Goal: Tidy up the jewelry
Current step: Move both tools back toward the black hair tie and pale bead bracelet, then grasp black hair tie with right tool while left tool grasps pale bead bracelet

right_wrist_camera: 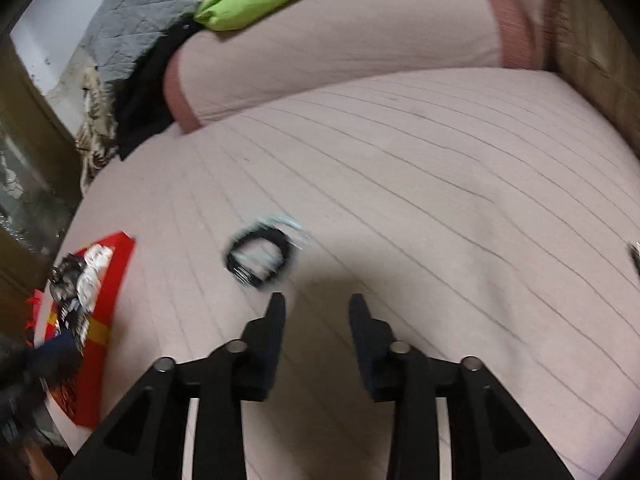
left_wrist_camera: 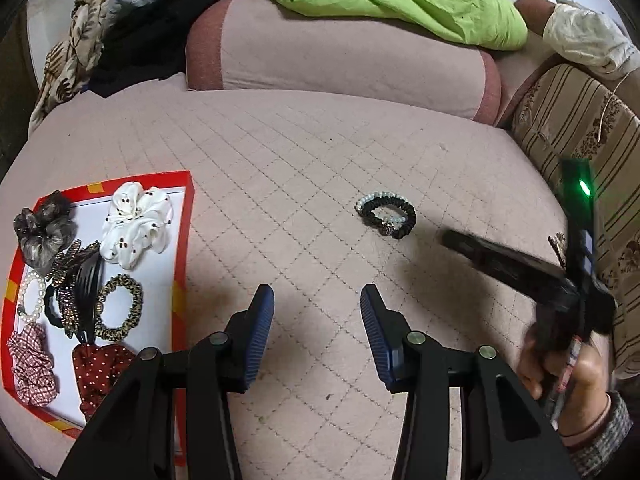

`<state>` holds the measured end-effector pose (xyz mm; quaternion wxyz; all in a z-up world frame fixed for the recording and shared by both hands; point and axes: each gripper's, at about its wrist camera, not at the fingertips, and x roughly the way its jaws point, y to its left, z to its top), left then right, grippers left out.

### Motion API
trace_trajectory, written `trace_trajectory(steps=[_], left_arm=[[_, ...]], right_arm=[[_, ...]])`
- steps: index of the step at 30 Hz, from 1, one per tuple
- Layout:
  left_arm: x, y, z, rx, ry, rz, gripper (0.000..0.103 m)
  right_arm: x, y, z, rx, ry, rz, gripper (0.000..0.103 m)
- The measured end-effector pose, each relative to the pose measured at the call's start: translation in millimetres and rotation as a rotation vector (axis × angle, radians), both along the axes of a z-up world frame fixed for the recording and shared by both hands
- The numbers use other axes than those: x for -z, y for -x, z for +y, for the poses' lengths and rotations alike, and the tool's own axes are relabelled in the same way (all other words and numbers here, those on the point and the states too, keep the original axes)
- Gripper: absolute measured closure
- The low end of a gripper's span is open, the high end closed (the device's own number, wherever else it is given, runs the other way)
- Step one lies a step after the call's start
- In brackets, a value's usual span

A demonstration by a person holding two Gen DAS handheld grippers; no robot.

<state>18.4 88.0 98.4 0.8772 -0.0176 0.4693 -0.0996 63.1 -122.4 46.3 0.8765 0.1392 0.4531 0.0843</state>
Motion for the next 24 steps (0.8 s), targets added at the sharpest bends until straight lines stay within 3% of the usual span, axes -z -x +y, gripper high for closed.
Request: trace_trajectory(steps=[3, 4, 6, 12, 16, 18, 20, 22, 24], left_arm=[[3.7, -3.1, -2.1, -0.005, -0.023, 0.009, 0.059], [4.6, -4.9, -1.4, -0.01, -0.028, 0.011, 0.059], [6.8, -9.9, 1.6, -0.02, -0.027, 0.023, 0.059], [13.2, -30.7, -0.7, -0.029, -0.018, 0.053, 0.059], [22.9, -45.7, -21.3, -0.001, -0.019, 0.07, 0.059], [30.3, -58.0, -35.4, 0.015, -0.018, 0.08, 0.059], [38.6, -75.3, -51.1, 0.031, -0.035, 0.092, 0.059], [43.7, -88.2, -60.9, 0.046, -0.063, 0.09, 0.059], [48.8, -102.4, -71.1, 0.063, -0.094, 0.079, 0.059]], right_arm=[[8.3, -26.1, 18.7, -0.012, -0.018, 0.007, 0.065], [12.1, -29.8, 25.0, -0.015, -0.012, 0.013, 0.07], [23.8, -35.1, 30.2, -0.027, -0.007, 0.044, 0.098], [18.8, -1.3, -7.9, 0.032, -0.045, 0.09, 0.098], [18.2, 38.2, -38.1, 0.051, -0.037, 0.15, 0.095], [17.7, 49.6, -47.0, 0.06, -0.038, 0.128, 0.094], [15.2, 51.9, -49.5, 0.068, -0.003, 0.095, 0.084], [13.1, 48.9, -46.2, 0.06, 0.027, 0.055, 0.06], [12.4, 45.5, -43.8, 0.043, 0.022, 0.027, 0.059]])
